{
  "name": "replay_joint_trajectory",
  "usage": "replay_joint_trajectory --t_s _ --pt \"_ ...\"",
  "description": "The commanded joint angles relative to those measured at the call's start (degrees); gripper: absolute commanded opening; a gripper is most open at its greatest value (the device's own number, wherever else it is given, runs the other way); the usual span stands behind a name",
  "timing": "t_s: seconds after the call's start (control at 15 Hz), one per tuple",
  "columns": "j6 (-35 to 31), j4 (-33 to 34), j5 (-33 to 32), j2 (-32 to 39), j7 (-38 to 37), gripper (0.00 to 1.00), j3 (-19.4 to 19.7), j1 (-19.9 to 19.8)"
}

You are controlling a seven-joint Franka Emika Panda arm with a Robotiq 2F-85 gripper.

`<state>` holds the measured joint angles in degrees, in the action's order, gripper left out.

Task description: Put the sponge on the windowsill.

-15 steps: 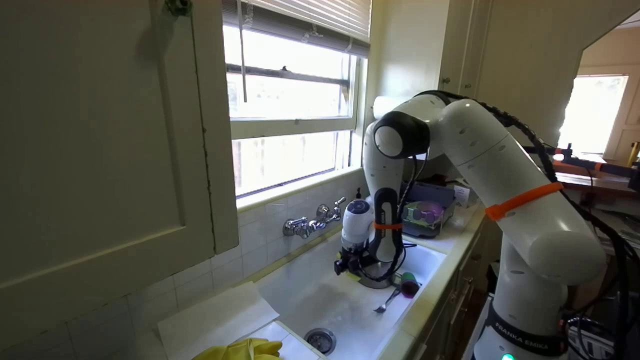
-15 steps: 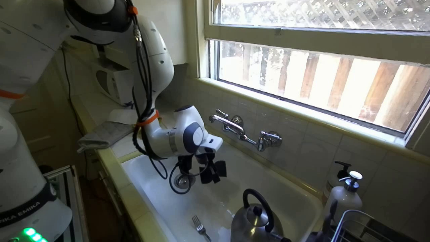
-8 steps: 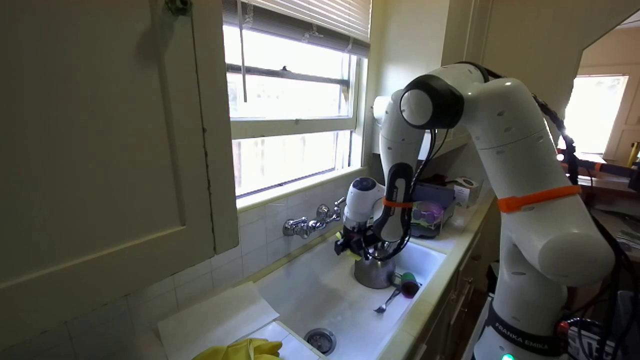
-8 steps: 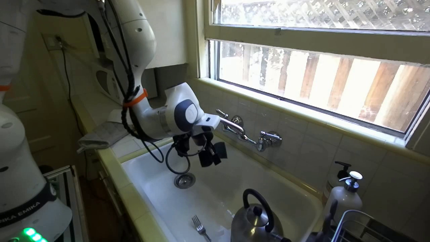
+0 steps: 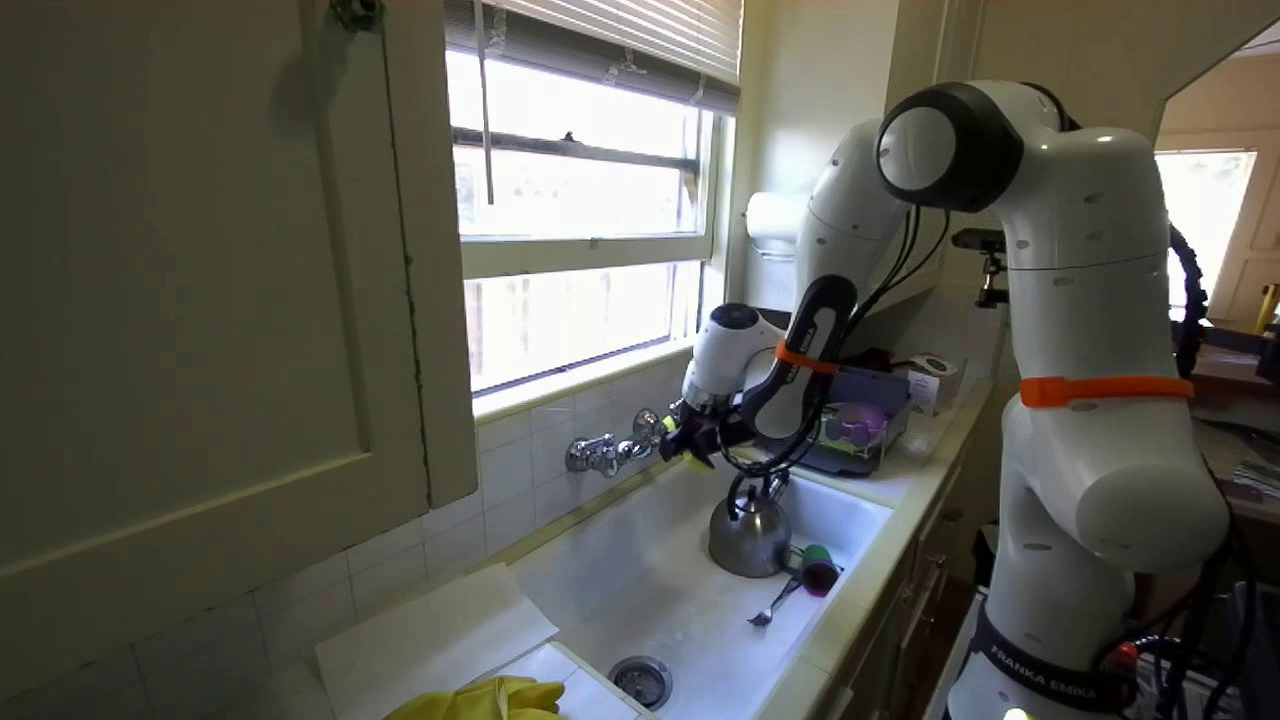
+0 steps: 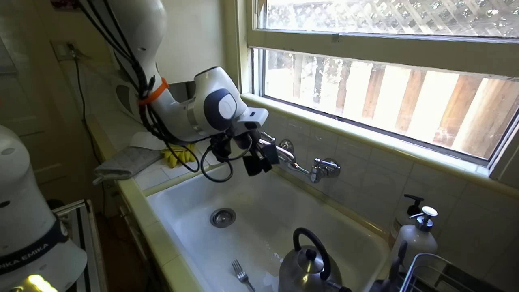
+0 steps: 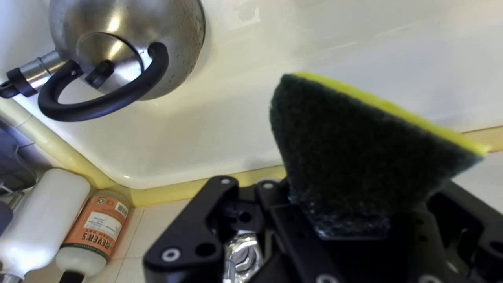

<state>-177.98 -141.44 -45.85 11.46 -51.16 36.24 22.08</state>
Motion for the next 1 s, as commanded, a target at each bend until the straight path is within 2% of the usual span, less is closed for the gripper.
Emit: replay_joint_trajectory --t_s 0.0,0.13,0.2,0.33,0.6,0.67,0.93 --pt "6.1 -0.4 4.2 -6.3 2.9 0.0 -2.2 -1.1" --pt "7.9 0.3 10.9 -7.2 6.0 0.0 -4.2 -2.1" --pt "5.2 0.6 5.9 -5.0 2.6 0.0 -1.9 -0.8" --pt "6.2 0.8 9.2 -6.1 4.6 0.0 -3.1 -1.3" --pt "6.3 0.7 9.6 -6.2 4.7 0.0 -3.4 -1.5" --pt "6.5 1.8 6.8 -5.9 2.1 0.0 -2.3 -1.0" --pt "8.5 6.9 9.3 -5.8 -3.3 0.0 -1.5 -1.1"
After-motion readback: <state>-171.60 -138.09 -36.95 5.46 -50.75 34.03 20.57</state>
